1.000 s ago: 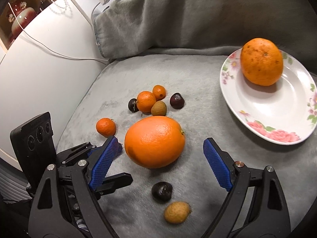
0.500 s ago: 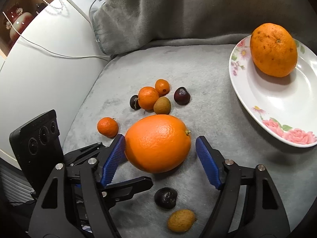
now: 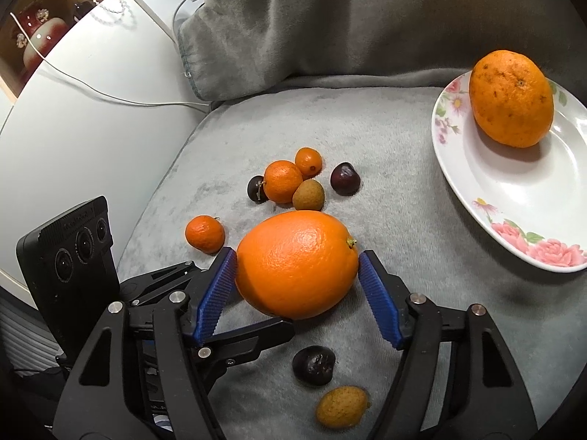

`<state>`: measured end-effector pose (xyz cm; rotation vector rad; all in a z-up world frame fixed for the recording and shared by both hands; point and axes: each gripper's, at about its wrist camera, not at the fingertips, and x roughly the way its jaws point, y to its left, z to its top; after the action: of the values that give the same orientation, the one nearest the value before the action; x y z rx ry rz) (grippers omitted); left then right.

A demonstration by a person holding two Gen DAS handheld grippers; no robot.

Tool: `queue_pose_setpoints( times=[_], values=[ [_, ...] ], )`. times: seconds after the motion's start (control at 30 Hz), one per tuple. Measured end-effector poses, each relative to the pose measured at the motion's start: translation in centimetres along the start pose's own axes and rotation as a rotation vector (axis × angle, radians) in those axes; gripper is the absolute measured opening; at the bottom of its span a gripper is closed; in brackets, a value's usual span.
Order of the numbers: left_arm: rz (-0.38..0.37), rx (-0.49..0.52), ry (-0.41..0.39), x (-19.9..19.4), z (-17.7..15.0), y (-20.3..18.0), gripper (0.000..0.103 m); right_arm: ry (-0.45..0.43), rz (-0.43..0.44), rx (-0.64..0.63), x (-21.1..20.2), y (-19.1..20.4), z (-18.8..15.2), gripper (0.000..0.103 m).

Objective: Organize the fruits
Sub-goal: 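Close the right gripper on the grapefruit and lift it, then lower the grapefruit onto the plate beside the orange, open right gripper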

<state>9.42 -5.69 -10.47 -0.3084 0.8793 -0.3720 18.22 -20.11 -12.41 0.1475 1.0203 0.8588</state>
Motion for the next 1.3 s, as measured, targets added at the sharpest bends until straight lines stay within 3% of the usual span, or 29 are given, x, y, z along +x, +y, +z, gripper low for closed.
queue_pose_setpoints(
  times=[0.63,1.3],
  values=[
    [-0.035,0.068,-0.042,-0.3,1.4,-3.9,0.055,-0.108,-0.034,-0.01,-4.9,-0.6,-0.2,0.071],
    [-0.093,0.137,-0.034,3.2,4.1,-9.3,0.055,-0.203,-0.086,0.068,-10.0,-5.4,0.0,0.071]
  ],
)
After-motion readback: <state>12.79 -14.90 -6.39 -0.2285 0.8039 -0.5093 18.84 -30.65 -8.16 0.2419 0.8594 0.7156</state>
